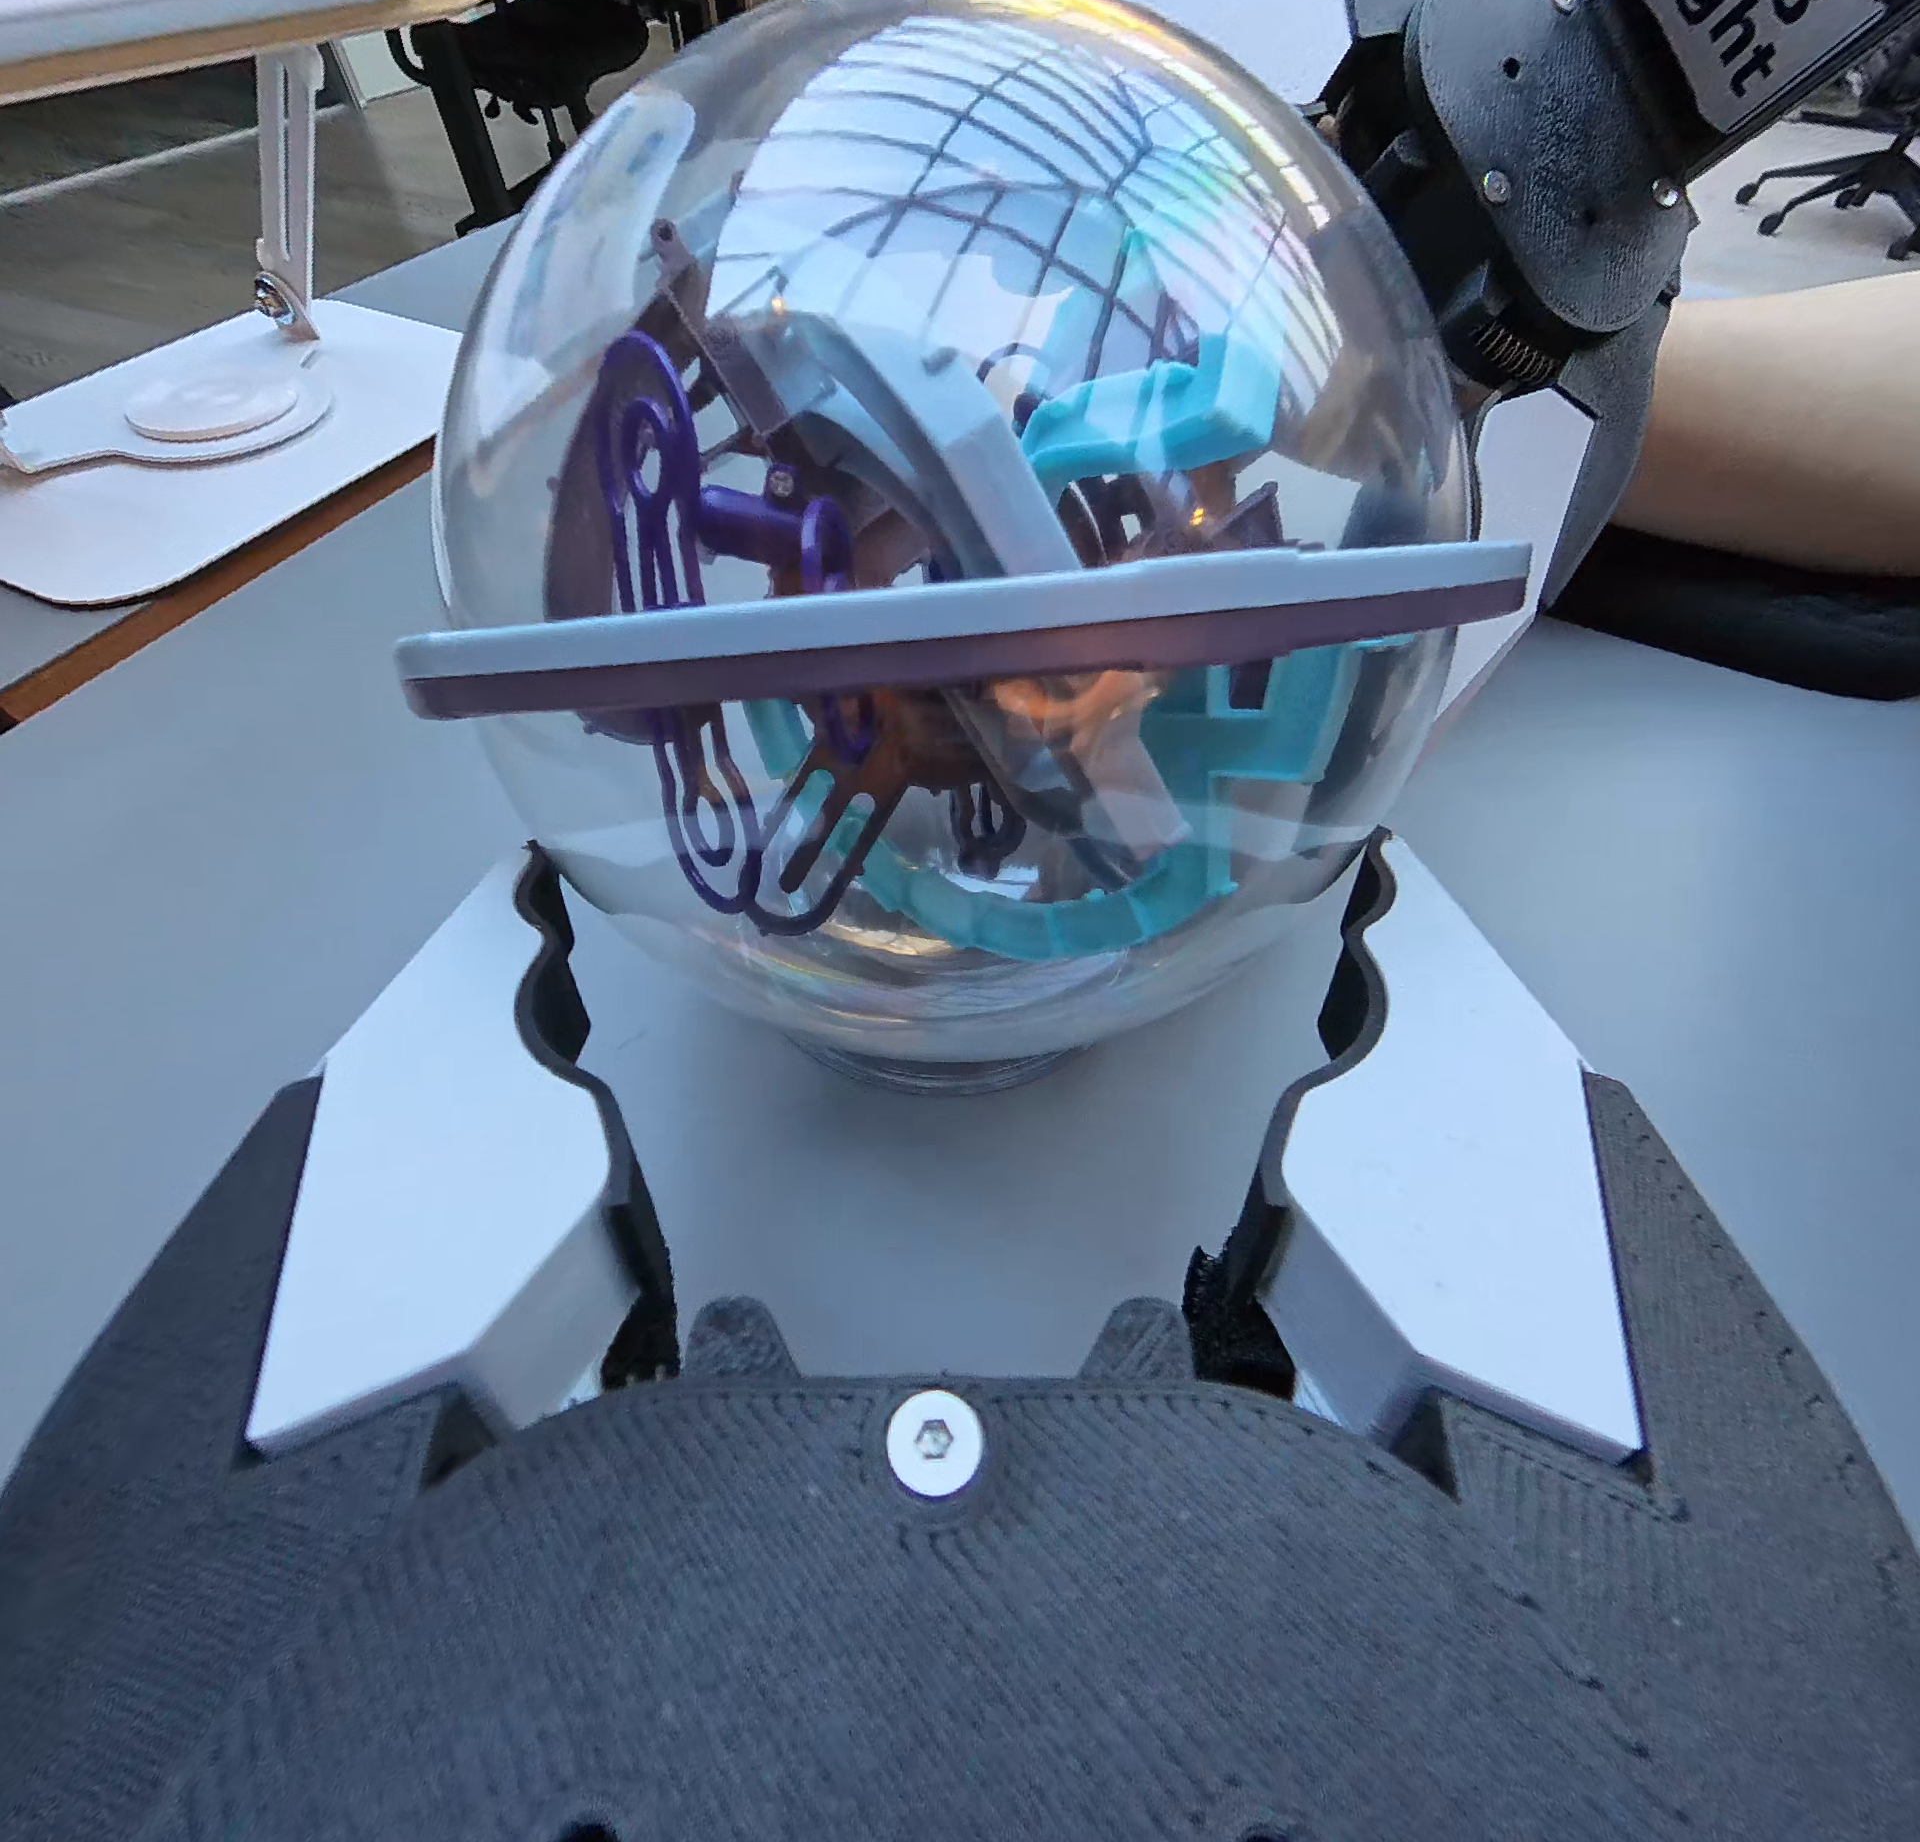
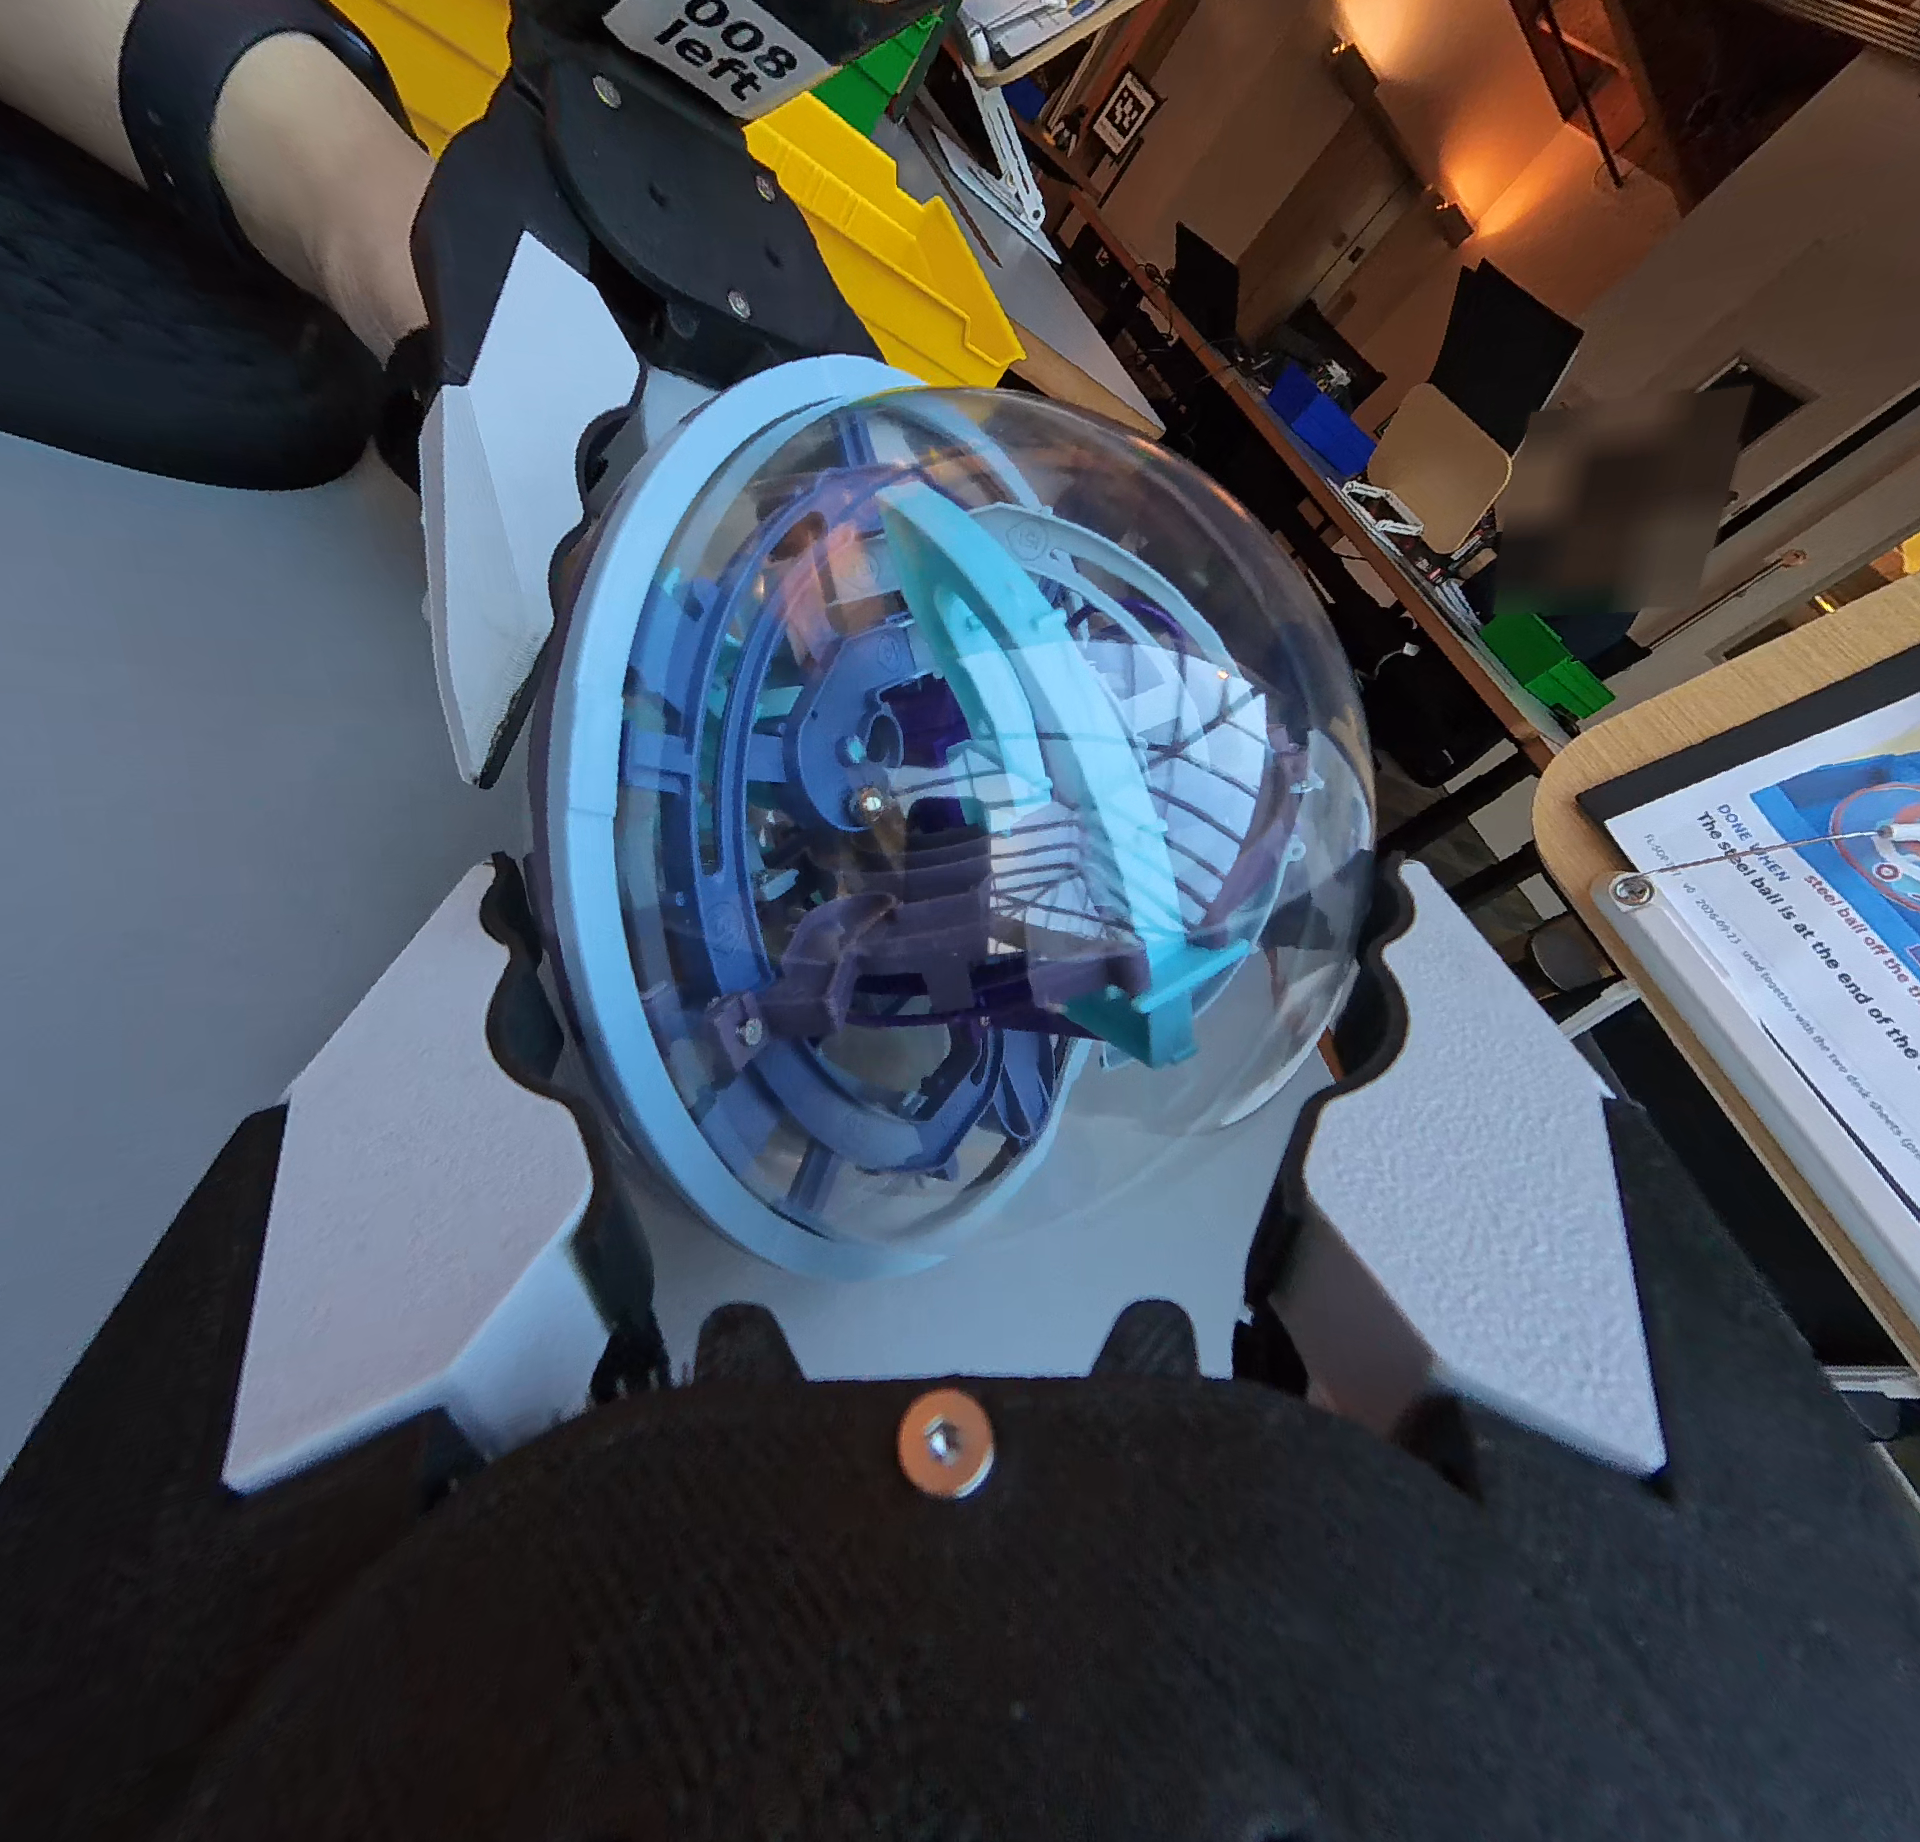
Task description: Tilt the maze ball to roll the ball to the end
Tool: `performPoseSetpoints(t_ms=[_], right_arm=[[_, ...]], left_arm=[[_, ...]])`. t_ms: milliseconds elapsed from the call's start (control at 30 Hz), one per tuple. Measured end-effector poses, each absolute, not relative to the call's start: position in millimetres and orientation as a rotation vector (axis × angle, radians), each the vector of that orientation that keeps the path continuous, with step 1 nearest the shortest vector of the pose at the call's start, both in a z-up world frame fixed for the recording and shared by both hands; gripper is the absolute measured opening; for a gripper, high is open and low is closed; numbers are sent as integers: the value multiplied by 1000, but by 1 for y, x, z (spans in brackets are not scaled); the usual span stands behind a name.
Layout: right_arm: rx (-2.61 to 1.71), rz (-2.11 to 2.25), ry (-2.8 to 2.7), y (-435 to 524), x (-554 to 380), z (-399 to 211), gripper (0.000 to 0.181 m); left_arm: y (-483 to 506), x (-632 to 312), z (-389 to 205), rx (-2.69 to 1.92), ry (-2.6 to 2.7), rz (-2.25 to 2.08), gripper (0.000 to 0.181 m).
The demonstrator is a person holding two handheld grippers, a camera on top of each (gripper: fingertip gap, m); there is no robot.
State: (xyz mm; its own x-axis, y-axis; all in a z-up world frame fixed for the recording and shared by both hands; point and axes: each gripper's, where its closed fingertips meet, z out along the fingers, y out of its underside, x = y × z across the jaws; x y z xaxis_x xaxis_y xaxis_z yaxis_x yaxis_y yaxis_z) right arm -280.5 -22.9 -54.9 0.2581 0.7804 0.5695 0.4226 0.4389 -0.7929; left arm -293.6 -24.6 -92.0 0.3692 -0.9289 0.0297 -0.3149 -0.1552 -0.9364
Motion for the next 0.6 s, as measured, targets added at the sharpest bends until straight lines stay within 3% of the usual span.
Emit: performPoseSetpoints(t_ms=[600], right_arm=[[-1147,376,-1389,-26,-275,-56,153]], left_arm=[[-28,-296,-98,-1690,1097,-874,138]])
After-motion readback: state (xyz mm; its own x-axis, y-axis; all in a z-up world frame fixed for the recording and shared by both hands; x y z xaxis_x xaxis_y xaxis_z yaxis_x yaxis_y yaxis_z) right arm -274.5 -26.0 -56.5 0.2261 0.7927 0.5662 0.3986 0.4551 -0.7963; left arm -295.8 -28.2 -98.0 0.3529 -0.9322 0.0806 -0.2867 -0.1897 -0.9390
